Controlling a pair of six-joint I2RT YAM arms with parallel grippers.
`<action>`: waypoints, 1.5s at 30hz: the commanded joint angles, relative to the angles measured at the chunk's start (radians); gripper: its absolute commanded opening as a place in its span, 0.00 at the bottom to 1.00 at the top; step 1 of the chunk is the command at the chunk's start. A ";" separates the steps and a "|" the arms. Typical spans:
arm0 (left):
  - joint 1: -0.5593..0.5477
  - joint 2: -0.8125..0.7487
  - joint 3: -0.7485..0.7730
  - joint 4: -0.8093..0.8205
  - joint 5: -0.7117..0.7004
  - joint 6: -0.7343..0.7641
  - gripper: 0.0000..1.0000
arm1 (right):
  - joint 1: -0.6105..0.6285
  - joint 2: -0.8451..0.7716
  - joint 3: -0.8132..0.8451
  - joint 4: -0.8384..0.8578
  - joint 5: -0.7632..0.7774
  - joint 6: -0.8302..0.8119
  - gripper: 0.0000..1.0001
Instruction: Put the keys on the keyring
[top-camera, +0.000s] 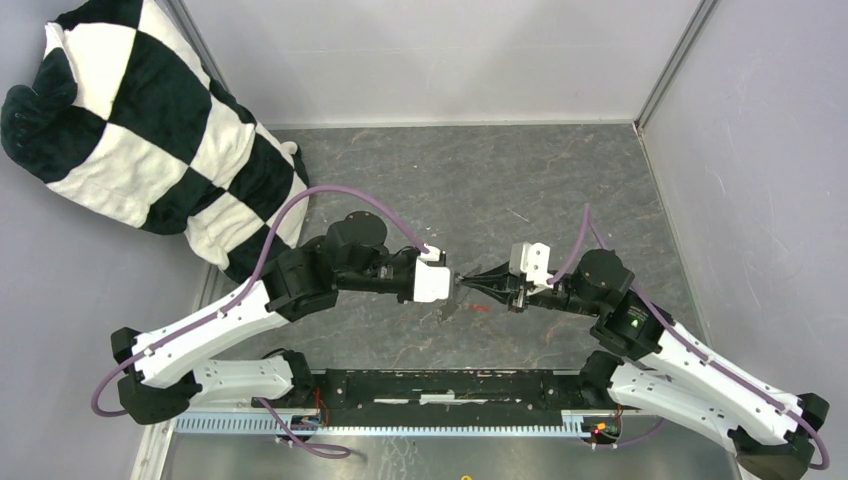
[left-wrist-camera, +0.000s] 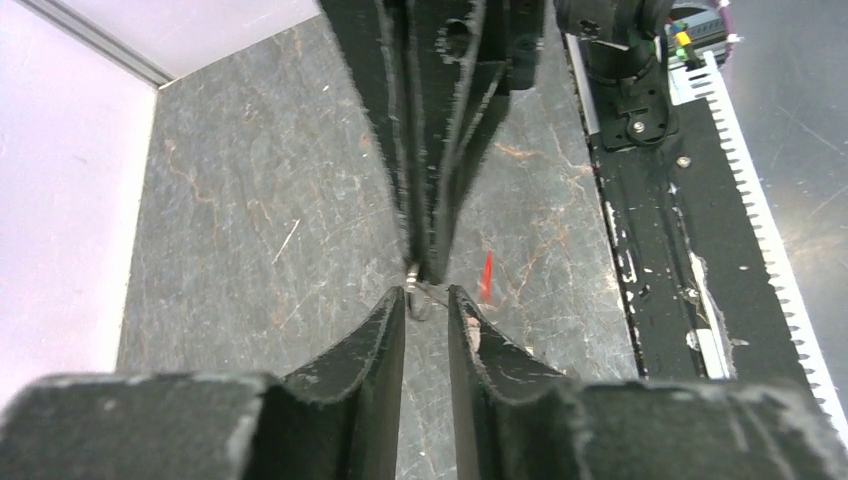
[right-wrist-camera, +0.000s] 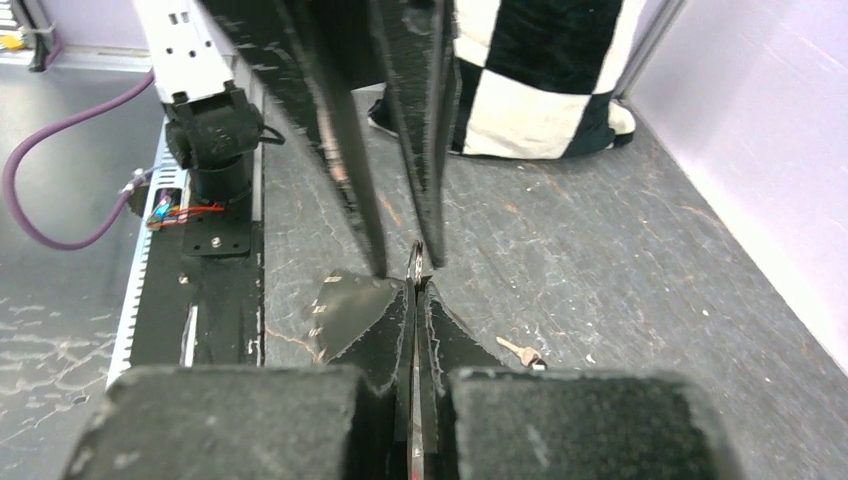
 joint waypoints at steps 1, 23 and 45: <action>-0.006 -0.023 0.037 -0.006 0.079 -0.021 0.34 | -0.003 -0.024 -0.004 0.084 0.060 0.031 0.01; 0.006 -0.081 -0.013 0.014 0.067 -0.181 0.33 | -0.002 -0.123 -0.182 0.412 -0.038 0.194 0.00; 0.008 -0.057 -0.035 0.030 0.046 -0.226 0.34 | -0.001 -0.062 -0.189 0.475 -0.090 0.252 0.00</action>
